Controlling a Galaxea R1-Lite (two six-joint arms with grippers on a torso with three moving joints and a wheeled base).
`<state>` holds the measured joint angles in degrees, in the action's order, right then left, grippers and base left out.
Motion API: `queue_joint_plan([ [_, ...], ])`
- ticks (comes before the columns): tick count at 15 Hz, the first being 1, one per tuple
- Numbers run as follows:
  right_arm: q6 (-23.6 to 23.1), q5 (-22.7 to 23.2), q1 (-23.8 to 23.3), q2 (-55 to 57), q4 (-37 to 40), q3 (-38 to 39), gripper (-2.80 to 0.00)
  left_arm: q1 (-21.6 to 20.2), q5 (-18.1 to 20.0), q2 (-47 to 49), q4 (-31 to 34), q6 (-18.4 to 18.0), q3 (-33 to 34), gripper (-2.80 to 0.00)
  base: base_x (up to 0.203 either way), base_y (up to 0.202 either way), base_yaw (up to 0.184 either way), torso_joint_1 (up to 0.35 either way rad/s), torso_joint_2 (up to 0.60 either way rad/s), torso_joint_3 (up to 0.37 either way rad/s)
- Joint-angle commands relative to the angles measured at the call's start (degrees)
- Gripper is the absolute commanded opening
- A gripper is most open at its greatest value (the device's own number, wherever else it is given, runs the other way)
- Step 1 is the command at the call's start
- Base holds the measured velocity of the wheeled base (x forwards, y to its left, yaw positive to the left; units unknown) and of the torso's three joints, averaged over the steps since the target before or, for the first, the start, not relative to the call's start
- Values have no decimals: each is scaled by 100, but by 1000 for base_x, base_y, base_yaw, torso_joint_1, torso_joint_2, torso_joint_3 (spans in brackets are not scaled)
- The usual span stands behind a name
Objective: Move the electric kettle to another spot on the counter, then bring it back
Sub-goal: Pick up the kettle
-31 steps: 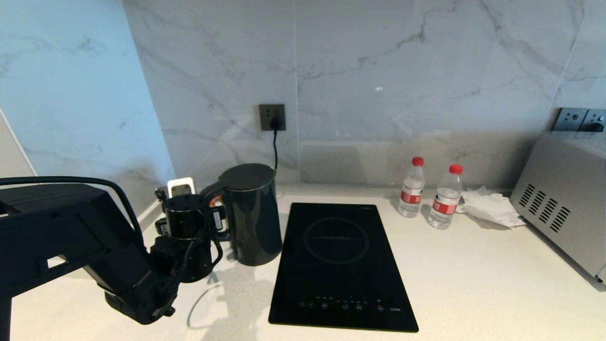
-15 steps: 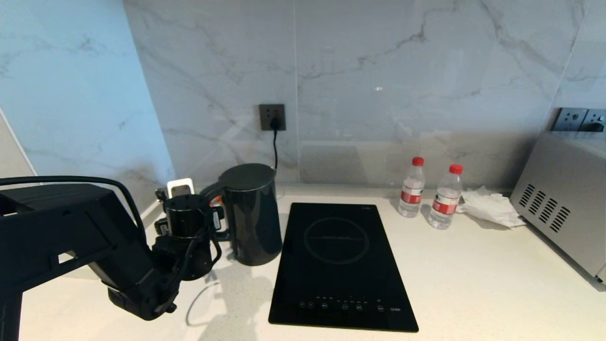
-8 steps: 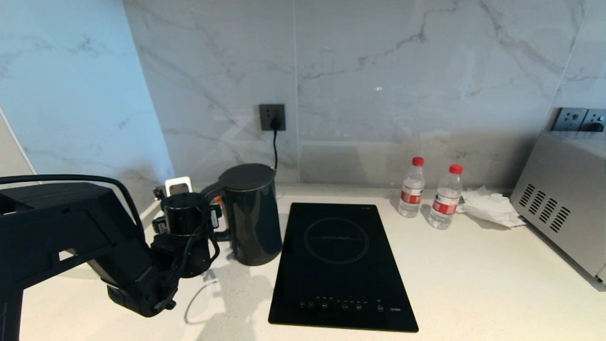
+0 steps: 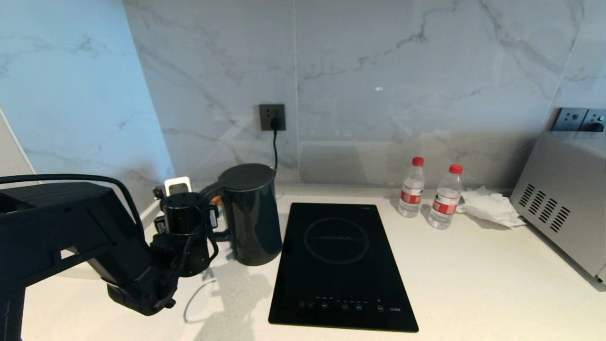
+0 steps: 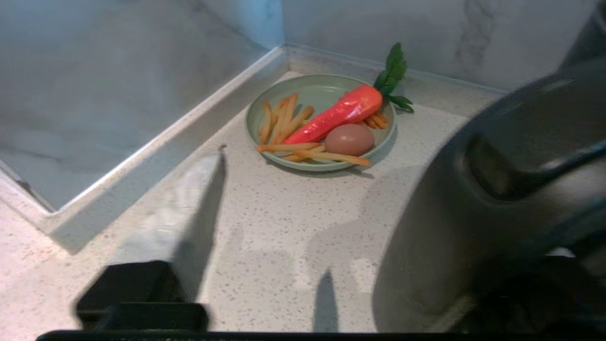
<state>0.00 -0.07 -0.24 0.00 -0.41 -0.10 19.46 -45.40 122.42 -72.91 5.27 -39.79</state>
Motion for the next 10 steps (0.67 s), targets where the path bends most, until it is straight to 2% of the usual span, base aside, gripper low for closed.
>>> queue_joint_plan([
  [1, 0, -1, -1, 0, -1, 1, -280, -3, -39, 37, -48, 18, -2, -280, 0, 0, 0, 0, 0, 0],
  [10, 0, -1, -2, 0, -2, 1, -280, 31, -39, -16, -48, 18, -64, -280, 0, 0, 0, 0, 0, 0],
])
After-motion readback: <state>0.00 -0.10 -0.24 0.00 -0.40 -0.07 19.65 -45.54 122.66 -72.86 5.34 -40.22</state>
